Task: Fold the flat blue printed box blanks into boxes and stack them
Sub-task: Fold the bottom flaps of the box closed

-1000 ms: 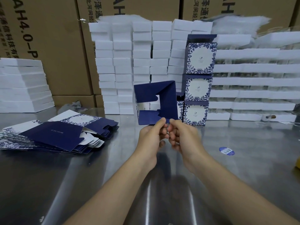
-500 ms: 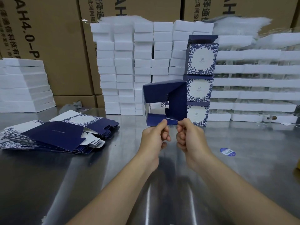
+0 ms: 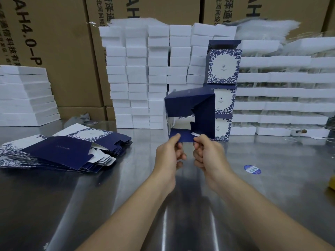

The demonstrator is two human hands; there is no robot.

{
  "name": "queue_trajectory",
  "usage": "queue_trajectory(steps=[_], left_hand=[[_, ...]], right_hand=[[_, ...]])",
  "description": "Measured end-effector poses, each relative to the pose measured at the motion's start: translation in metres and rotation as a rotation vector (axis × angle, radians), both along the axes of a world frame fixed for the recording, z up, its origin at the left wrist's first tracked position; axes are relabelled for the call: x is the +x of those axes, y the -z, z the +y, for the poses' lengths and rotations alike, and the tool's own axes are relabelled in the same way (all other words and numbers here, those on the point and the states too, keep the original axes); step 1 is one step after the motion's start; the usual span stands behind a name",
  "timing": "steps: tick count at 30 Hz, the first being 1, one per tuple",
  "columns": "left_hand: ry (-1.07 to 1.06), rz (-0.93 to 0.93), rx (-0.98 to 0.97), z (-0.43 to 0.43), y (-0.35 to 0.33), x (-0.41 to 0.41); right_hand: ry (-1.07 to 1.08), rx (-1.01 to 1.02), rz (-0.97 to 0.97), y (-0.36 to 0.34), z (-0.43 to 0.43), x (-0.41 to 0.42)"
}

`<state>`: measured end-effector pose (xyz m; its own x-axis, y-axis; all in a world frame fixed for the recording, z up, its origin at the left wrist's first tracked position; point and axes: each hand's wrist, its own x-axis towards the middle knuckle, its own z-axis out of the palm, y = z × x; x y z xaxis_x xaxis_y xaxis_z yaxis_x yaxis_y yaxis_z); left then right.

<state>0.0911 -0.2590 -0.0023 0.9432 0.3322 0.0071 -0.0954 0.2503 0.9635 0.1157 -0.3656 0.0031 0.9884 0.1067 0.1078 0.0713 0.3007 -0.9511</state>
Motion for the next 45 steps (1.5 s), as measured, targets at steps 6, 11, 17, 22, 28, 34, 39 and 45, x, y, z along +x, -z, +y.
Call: queue_trajectory(steps=[6, 11, 17, 22, 28, 34, 39, 45], left_hand=[[-0.041, -0.035, -0.011, 0.002, 0.001, -0.001], [-0.061, -0.048, -0.014, 0.004, 0.0, 0.0], [-0.033, -0.02, 0.004, 0.0, 0.003, 0.0], [-0.049, -0.05, -0.012, -0.002, 0.002, -0.002], [-0.027, -0.086, 0.038, -0.004, 0.001, -0.003], [0.02, -0.093, 0.067, -0.009, 0.004, -0.001], [-0.011, -0.078, 0.017, 0.0, 0.002, -0.001], [0.121, -0.103, 0.193, 0.001, 0.001, -0.003]], right_hand=[[-0.015, -0.021, 0.015, 0.002, -0.001, 0.001], [-0.127, -0.032, 0.042, 0.0, 0.0, -0.001], [-0.068, 0.022, 0.035, 0.0, 0.002, -0.003], [-0.071, -0.034, 0.049, -0.001, 0.002, -0.005], [-0.083, -0.015, -0.008, 0.001, 0.005, -0.006], [-0.094, -0.083, -0.013, 0.002, 0.001, -0.002], [0.093, -0.076, -0.12, 0.003, -0.001, 0.002], [0.226, -0.085, -0.275, 0.003, -0.009, 0.008]])
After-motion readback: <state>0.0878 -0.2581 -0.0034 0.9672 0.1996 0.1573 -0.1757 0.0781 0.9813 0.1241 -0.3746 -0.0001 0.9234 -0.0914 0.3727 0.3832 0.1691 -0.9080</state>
